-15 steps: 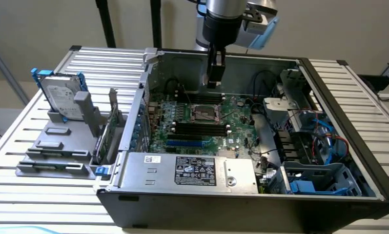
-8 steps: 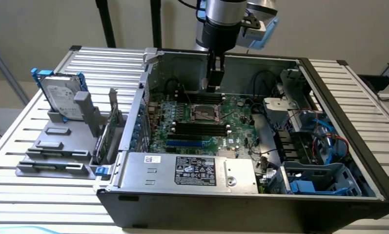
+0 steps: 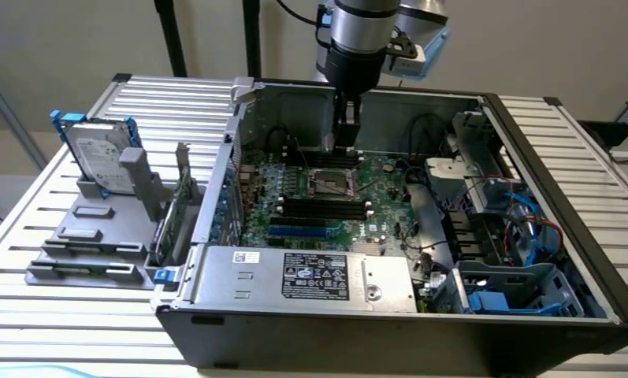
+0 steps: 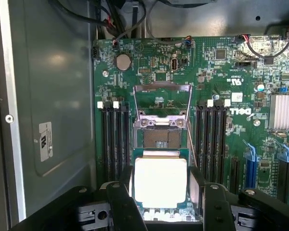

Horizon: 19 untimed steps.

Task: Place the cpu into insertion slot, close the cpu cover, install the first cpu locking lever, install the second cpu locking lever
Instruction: 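Place the cpu into insertion slot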

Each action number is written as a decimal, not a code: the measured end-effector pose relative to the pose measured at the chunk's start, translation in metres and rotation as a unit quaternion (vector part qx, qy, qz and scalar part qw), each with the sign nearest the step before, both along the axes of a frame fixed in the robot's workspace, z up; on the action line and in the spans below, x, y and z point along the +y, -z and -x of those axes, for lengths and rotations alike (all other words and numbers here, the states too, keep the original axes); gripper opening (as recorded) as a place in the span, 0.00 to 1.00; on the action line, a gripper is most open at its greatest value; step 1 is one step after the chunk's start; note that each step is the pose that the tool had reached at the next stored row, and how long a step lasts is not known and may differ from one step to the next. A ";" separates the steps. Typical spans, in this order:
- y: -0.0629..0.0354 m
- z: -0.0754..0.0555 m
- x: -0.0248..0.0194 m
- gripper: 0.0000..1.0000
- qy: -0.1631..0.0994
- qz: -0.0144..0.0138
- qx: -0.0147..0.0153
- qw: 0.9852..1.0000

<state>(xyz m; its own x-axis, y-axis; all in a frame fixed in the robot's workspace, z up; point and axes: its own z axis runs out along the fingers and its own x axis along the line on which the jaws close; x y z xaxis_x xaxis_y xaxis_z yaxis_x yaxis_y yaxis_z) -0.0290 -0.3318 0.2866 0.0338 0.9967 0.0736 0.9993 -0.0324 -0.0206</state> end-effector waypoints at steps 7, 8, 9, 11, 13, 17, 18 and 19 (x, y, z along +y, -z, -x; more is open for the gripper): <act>0.0128 0.000 0.0000 0.55 0.000 0.000 0.000 1.000; 0.0146 0.000 0.0000 0.55 0.000 0.000 0.000 1.000; 0.0164 0.000 0.0000 0.55 0.000 0.000 0.000 1.000; 0.0201 0.000 0.0000 0.55 0.000 0.000 0.000 1.000; 0.0237 0.000 0.0000 0.55 0.000 0.000 0.000 1.000; 0.0309 0.000 0.0000 0.55 0.000 0.000 0.000 1.000; 0.0327 0.000 0.0000 0.55 0.000 0.000 0.000 1.000; 0.0346 0.000 0.0000 0.55 0.000 0.000 0.000 1.000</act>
<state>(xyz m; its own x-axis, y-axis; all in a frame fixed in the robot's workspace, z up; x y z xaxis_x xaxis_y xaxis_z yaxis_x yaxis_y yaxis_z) -0.0290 -0.3318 0.2520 0.0338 0.9968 0.0726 0.9993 -0.0324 -0.0206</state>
